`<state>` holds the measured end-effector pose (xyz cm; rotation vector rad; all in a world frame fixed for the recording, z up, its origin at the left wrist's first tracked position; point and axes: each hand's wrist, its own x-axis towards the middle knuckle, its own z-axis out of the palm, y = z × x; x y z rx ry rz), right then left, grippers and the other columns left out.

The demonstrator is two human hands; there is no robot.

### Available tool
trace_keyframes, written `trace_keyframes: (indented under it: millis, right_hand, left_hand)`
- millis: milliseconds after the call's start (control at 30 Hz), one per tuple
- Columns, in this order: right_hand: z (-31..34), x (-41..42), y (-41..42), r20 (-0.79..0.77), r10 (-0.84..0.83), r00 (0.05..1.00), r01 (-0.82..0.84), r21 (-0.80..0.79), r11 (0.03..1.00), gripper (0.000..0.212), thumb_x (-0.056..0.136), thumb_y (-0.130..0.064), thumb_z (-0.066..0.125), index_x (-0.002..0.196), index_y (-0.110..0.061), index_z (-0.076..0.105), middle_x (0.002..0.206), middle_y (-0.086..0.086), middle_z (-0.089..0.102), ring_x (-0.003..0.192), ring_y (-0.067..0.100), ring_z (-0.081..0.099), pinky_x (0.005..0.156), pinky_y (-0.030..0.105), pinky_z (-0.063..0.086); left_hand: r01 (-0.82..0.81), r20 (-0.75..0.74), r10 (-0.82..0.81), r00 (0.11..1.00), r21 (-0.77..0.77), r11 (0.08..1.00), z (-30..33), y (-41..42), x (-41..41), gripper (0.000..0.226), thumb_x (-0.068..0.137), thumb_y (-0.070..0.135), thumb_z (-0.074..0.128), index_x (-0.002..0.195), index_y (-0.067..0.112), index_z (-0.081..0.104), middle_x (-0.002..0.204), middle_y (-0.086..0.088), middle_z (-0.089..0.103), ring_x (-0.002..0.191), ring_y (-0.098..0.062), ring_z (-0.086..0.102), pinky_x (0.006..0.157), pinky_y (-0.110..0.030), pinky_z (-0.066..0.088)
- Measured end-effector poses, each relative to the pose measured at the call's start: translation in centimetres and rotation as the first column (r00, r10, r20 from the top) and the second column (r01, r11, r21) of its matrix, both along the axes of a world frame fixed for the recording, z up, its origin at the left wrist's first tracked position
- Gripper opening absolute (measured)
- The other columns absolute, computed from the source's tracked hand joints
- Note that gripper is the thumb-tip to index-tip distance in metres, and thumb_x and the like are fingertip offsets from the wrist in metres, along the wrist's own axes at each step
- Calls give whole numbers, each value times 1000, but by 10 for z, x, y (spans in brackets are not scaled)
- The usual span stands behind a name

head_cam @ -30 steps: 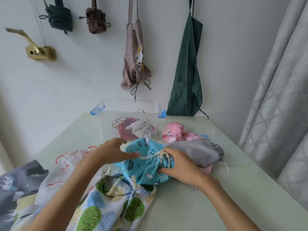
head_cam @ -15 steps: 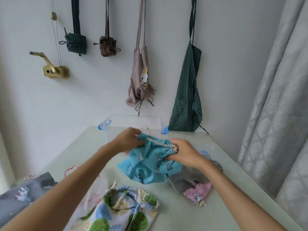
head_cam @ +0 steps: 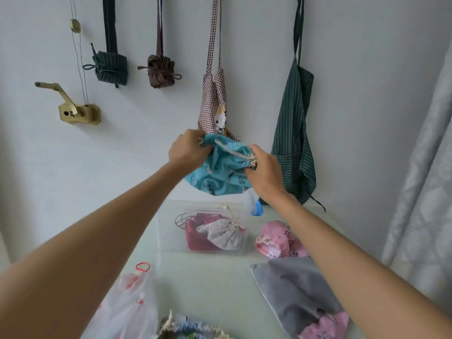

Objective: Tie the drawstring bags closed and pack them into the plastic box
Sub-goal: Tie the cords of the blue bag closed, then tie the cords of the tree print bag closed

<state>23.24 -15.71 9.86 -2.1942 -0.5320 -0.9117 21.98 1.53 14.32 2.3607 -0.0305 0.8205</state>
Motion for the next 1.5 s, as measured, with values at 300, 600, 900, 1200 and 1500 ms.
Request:
trace_keyframes:
  millis: [300,600,900,1200,1500]
  right_hand:
    - [-70,34,0,-498,-125,858,-92,-389,917,46,92,-22,34,137,-27,41,143,4,43,133,23,30,110,46,15]
    - [-76,23,-8,-536,-147,831,-140,-458,878,50,98,-35,15,64,-12,44,66,3,46,69,14,41,104,46,28]
    - [-89,-69,-28,-125,-43,991,-15,-429,903,29,95,-30,46,122,-23,54,127,-9,53,121,11,39,102,27,22]
    - [-140,-175,-16,-792,-63,607,-373,-353,858,55,85,-70,38,82,-19,59,98,2,59,96,19,53,80,32,45]
    - [-148,-200,-11,-710,-94,698,-196,-316,928,28,81,-32,68,107,-21,65,110,3,67,100,22,63,82,31,50]
  left_hand:
    - [401,-601,-189,776,240,884,-105,2,26,43,102,36,32,123,10,59,130,-11,57,112,-28,55,93,-33,38]
    - [244,-578,88,811,472,847,-114,-6,34,58,98,55,14,87,15,55,114,-11,63,102,-29,58,89,-39,42]
    - [99,-273,36,961,465,880,-112,-4,-65,50,92,33,52,140,23,42,141,1,50,130,-21,41,99,-35,37]
    - [345,-617,39,786,491,800,-147,35,-182,26,85,46,59,108,36,66,110,16,68,103,-11,62,81,-24,47]
    - [336,-505,177,845,758,559,-183,19,-180,33,90,39,48,119,28,58,121,2,57,116,-20,46,90,-32,31]
